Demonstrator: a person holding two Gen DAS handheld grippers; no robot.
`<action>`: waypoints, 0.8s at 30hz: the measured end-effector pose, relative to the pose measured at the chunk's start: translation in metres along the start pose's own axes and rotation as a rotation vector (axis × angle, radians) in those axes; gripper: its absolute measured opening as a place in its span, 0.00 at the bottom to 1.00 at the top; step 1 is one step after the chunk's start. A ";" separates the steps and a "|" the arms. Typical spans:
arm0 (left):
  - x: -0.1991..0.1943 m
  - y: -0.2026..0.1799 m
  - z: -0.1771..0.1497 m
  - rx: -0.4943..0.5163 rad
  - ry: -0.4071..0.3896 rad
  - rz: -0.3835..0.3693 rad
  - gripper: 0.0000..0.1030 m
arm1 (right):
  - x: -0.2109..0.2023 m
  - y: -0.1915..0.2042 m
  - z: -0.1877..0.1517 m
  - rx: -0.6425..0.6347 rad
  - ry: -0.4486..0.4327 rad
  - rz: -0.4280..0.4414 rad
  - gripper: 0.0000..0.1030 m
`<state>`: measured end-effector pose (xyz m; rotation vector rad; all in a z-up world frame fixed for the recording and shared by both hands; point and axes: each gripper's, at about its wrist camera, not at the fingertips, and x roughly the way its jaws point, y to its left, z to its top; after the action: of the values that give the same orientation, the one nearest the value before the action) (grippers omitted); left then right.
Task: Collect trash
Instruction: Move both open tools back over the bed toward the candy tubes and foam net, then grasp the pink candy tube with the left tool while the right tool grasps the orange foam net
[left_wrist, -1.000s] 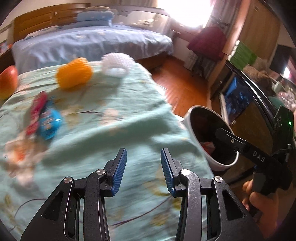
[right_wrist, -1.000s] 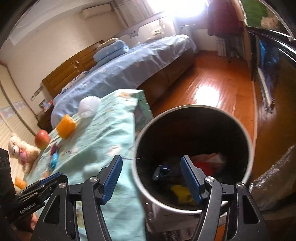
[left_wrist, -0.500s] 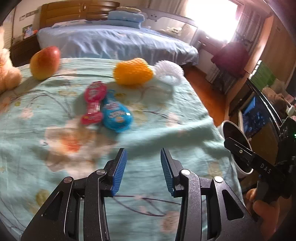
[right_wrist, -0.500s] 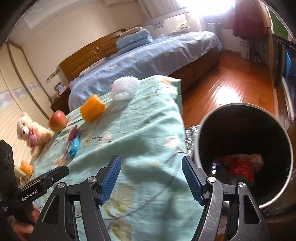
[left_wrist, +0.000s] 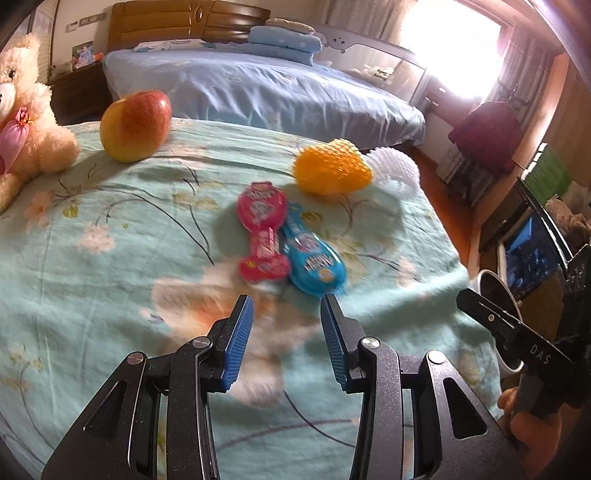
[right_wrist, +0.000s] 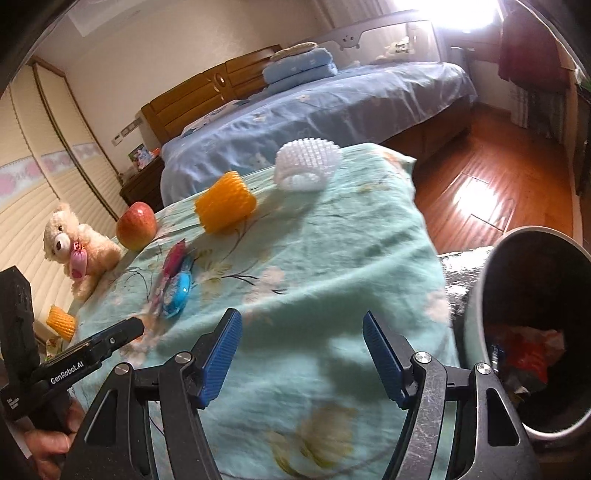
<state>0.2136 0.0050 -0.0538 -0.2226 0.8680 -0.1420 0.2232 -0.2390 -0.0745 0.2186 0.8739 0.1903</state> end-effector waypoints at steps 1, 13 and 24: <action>0.002 0.003 0.003 -0.002 0.000 0.005 0.37 | 0.004 0.002 0.002 -0.003 0.005 0.004 0.68; 0.029 0.021 0.030 -0.004 0.030 0.032 0.37 | 0.045 0.027 0.029 -0.033 0.037 0.065 0.68; 0.056 0.013 0.039 0.059 0.081 0.004 0.36 | 0.085 0.048 0.065 -0.024 0.047 0.127 0.68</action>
<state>0.2798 0.0114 -0.0735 -0.1603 0.9430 -0.1736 0.3235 -0.1790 -0.0842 0.2480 0.9043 0.3257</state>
